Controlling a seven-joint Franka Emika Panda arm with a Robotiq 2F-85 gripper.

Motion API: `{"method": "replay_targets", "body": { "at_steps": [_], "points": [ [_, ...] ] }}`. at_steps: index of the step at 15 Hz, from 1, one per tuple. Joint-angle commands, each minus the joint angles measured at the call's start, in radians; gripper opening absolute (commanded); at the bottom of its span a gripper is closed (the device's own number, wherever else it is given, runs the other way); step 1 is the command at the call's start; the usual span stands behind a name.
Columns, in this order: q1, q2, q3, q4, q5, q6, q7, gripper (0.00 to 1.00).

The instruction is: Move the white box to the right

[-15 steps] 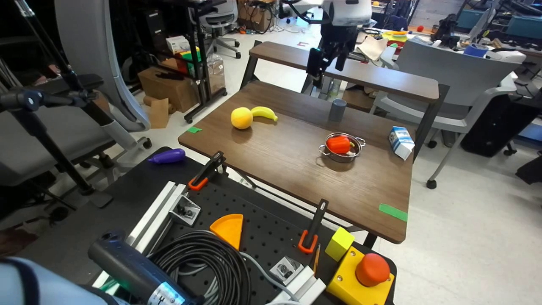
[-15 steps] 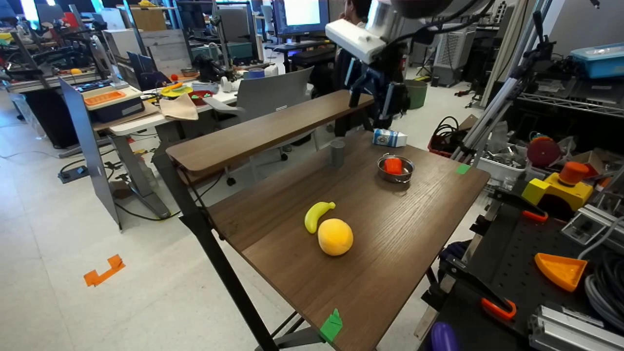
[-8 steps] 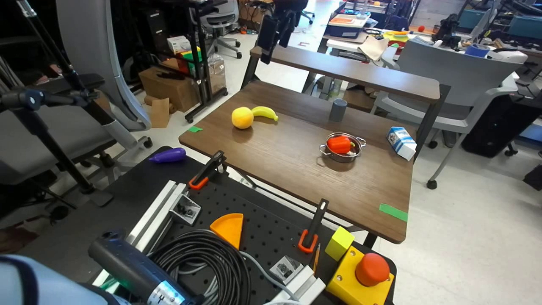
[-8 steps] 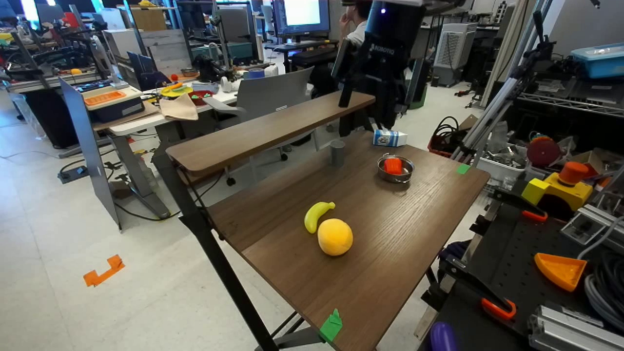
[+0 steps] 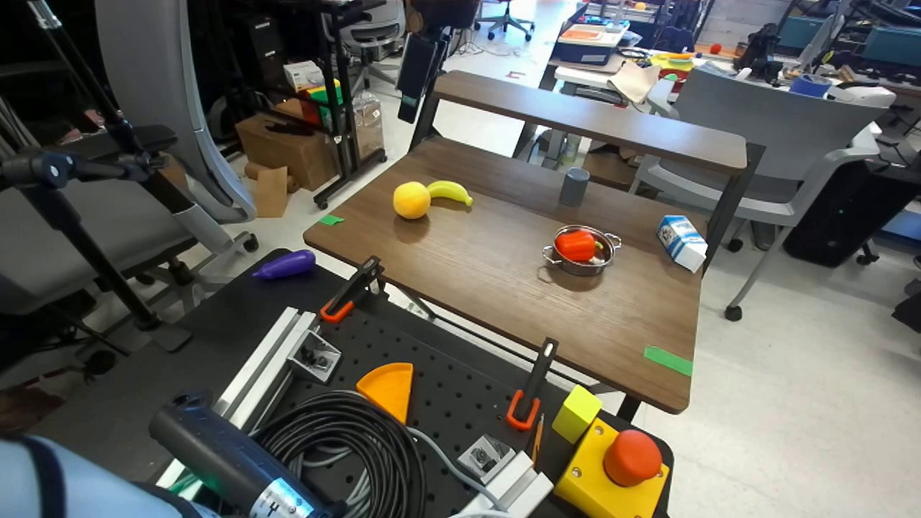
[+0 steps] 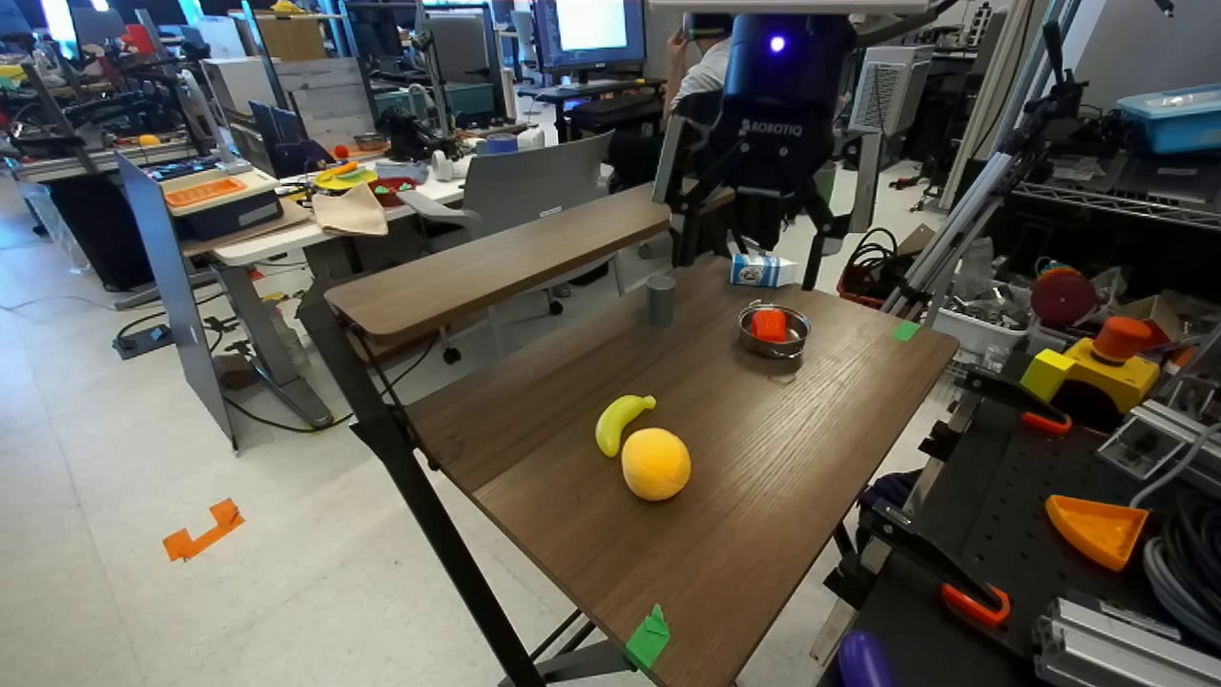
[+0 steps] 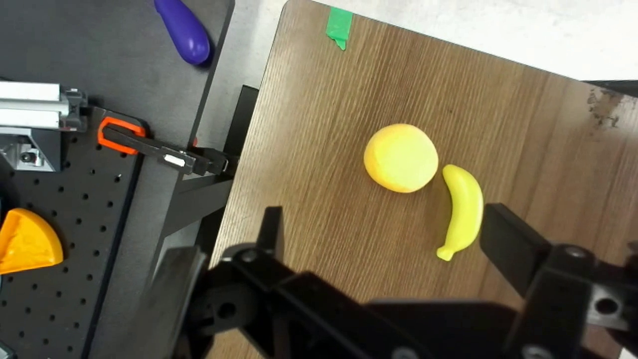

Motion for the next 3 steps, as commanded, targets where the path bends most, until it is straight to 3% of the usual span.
{"method": "replay_targets", "body": {
  "at_steps": [1,3],
  "points": [
    [0.006,-0.001,-0.006,0.001,0.0,-0.004,-0.003,1.0],
    [0.006,-0.001,-0.006,0.001,0.0,-0.005,-0.005,1.0]
  ]
}}
